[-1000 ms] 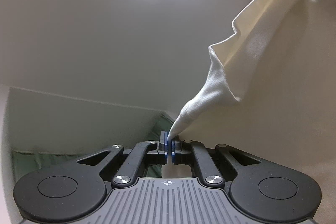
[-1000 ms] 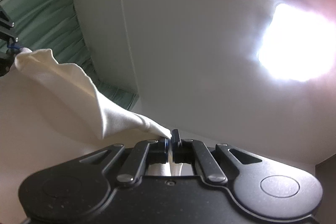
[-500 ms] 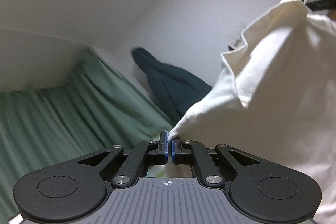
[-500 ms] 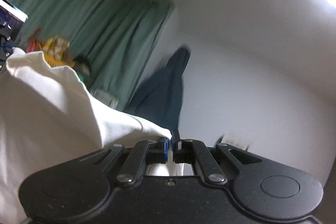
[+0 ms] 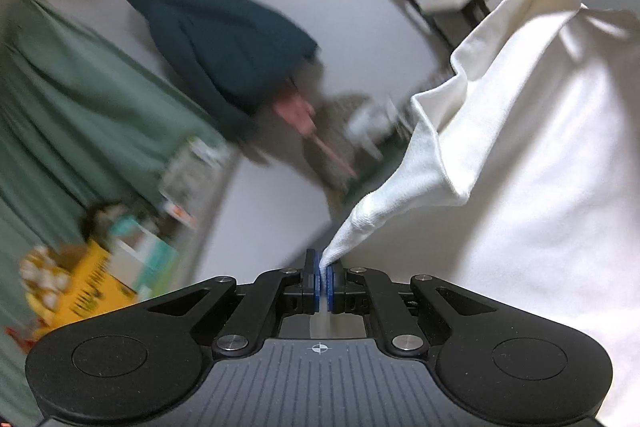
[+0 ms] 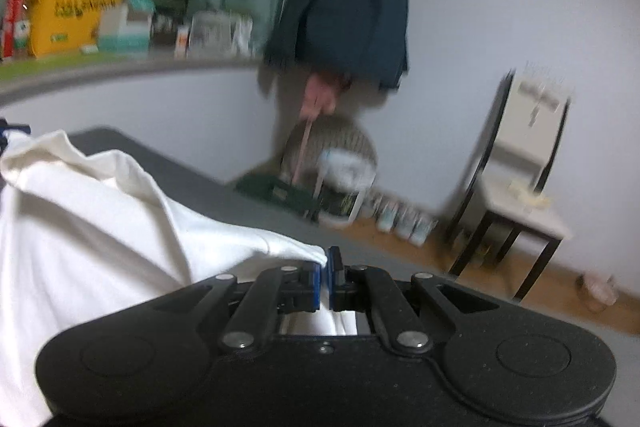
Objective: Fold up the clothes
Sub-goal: 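Lift the shirt high with both tools and shake it out, then lay the shirt flat on the bed and open both tools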
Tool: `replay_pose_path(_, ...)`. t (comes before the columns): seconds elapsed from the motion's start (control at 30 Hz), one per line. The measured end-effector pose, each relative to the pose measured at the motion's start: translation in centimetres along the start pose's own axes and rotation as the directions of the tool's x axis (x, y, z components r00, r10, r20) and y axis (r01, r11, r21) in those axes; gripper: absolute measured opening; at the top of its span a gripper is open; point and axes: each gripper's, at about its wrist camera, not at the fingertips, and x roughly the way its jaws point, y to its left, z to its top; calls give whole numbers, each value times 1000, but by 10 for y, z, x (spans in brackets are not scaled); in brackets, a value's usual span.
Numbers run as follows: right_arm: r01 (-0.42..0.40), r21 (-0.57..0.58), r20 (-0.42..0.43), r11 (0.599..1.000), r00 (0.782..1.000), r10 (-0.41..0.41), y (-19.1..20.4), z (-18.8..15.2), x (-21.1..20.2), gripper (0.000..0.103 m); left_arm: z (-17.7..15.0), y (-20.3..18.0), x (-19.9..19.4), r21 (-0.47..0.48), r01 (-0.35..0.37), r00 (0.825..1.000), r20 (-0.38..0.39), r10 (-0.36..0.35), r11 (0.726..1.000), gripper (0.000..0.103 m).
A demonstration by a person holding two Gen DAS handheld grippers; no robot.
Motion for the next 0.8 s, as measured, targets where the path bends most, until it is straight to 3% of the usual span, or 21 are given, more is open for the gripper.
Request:
replay_pose_path(0.13, -41, 22, -112, 999, 993, 43, 6, -12, 53, 4, -13, -19, 55, -31, 61, 993, -96, -64, 998, 4)
replay_pose_path(0.3, -71, 8, -205, 997, 976, 71, 25, -32, 100, 4, -50, -49, 68, -59, 122, 980, -152, -129, 991, 5)
replay_pose_path(0.43, -63, -22, -189, 998, 980, 58, 36, -37, 101, 5, -63, -64, 70, -63, 122, 981, -142, -130, 991, 5)
replay_pose_path(0.53, -46, -15, -183, 999, 982, 42, 36, -37, 97, 19, -65, -65, 63, -72, 118, 984, -124, -126, 990, 5)
replay_pose_path(0.6, -52, 1, -176, 999, 983, 52, 31, -36, 93, 20, -62, -56, 63, -87, 128, 983, -122, -138, 988, 6)
replay_pose_path(0.7, -68, 62, -154, 996, 985, 77, 19, -32, 86, 24, -60, -35, 68, -165, 103, 984, -130, -125, 981, 42)
replay_pose_path(0.8, -77, 66, -147, 995, 985, 86, 15, -29, 84, 25, -59, -13, 75, -243, 64, 986, -137, -100, 968, 68)
